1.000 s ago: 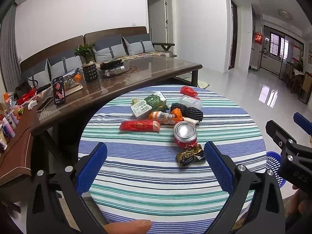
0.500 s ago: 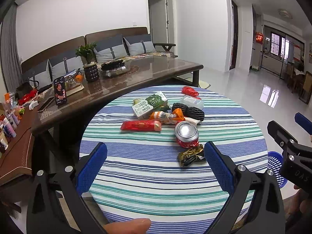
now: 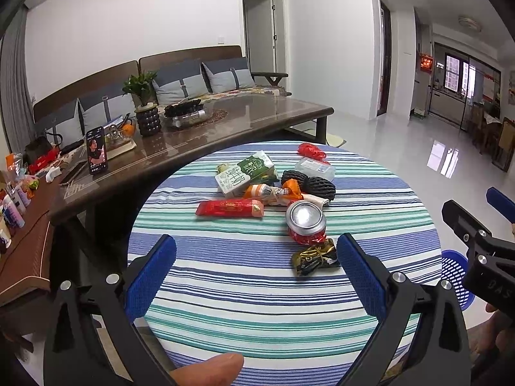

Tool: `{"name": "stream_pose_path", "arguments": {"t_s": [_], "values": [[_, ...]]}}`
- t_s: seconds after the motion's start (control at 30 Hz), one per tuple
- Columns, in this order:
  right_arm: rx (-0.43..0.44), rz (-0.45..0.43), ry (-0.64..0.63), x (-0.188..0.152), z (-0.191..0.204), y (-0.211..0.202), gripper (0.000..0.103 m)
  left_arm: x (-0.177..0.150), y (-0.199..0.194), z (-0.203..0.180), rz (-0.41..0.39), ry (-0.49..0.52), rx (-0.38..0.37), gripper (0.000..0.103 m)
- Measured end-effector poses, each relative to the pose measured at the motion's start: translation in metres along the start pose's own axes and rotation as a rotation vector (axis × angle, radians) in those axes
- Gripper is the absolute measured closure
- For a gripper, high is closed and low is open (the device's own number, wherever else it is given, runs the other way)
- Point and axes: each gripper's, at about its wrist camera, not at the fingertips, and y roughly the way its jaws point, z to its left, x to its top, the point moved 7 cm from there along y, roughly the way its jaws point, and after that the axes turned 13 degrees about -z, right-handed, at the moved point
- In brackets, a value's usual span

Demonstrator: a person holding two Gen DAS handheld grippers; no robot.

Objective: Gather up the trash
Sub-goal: 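Move the right tool toward the gold-and-black wrapper while the left tool approaches the crushed red can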

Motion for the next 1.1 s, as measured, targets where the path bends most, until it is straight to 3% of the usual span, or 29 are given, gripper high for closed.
{"name": "stream_pose_path", "arguments": {"t_s": [0.33,0.5,0.77,0.97,1.1], "values": [[-0.002,0.005,-0.002,-0.002,0.000,0.001,0.005,-0.005,0.005,-0.008,0.014,0.048,-0.024,0.005],[-0.005,0.008,-0.003,-0.003,0.000,0.002,0.005,-0.012,0.009,-0.008,0.055,0.023,-0.042,0.005],[-0.015,0.010,0.001,-0.005,-0.004,0.001,0.005,-0.021,0.015,0.007,0.056,0.010,-0.022,0.005],[-0.031,0.022,0.001,-0.014,-0.008,0.008,0.005,-0.049,0.032,0.018,0.163,-0.079,-0.123,0.005],[-0.042,0.044,0.000,-0.032,-0.012,0.019,0.005,-0.060,0.035,0.015,0.159,-0.096,-0.170,0.005]]}}
